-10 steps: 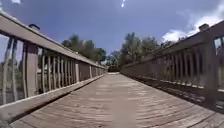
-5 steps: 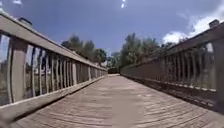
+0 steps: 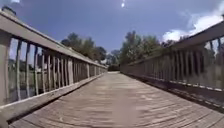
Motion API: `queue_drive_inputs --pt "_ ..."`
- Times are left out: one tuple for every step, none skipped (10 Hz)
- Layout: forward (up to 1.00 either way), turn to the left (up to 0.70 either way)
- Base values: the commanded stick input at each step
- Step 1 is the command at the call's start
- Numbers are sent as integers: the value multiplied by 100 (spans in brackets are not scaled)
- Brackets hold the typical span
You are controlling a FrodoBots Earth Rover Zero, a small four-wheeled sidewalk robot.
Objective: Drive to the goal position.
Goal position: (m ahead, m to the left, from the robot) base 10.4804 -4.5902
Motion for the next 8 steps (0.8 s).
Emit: queue_drive_inputs --pt "50 0" --pt "50 0" --pt "50 0" --pt "50 0" --pt "50 0" --pt "50 0" --pt "50 0" --pt "50 0"
